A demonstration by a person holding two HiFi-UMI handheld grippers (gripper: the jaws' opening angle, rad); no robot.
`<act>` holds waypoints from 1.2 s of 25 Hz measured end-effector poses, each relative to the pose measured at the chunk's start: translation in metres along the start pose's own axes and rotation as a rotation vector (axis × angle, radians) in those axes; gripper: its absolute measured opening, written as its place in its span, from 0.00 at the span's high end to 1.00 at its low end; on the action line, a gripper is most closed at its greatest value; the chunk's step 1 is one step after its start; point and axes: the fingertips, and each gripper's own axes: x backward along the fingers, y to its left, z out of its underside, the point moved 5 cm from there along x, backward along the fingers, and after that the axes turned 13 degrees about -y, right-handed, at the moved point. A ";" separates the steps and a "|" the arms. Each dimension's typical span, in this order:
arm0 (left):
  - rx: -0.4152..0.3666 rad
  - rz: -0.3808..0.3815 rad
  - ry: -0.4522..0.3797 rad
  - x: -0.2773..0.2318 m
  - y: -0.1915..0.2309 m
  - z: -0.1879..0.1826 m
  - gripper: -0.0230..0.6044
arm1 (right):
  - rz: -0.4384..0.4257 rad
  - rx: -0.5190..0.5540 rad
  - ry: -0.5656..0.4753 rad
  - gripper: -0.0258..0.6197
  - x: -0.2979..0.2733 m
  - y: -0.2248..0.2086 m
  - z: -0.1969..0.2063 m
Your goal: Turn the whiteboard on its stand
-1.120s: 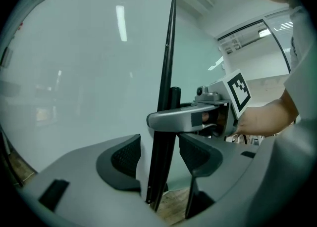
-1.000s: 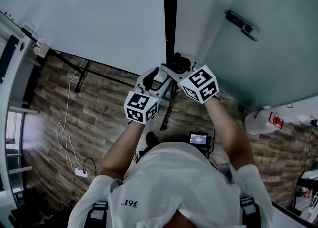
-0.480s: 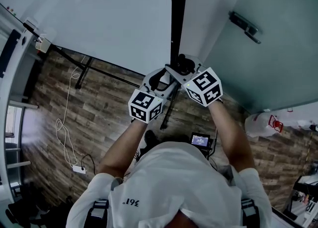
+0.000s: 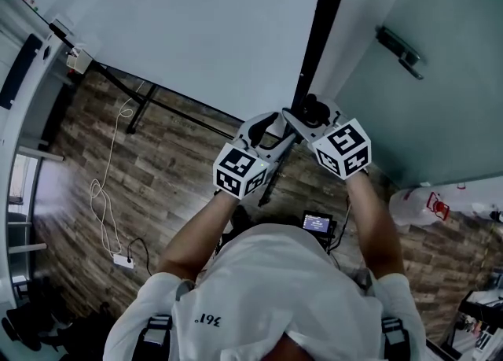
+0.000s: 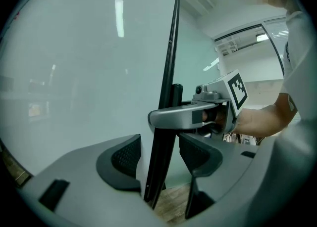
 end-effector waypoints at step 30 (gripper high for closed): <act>0.023 0.160 0.011 0.008 -0.075 0.010 0.59 | 0.032 0.005 0.019 0.67 0.093 0.028 0.004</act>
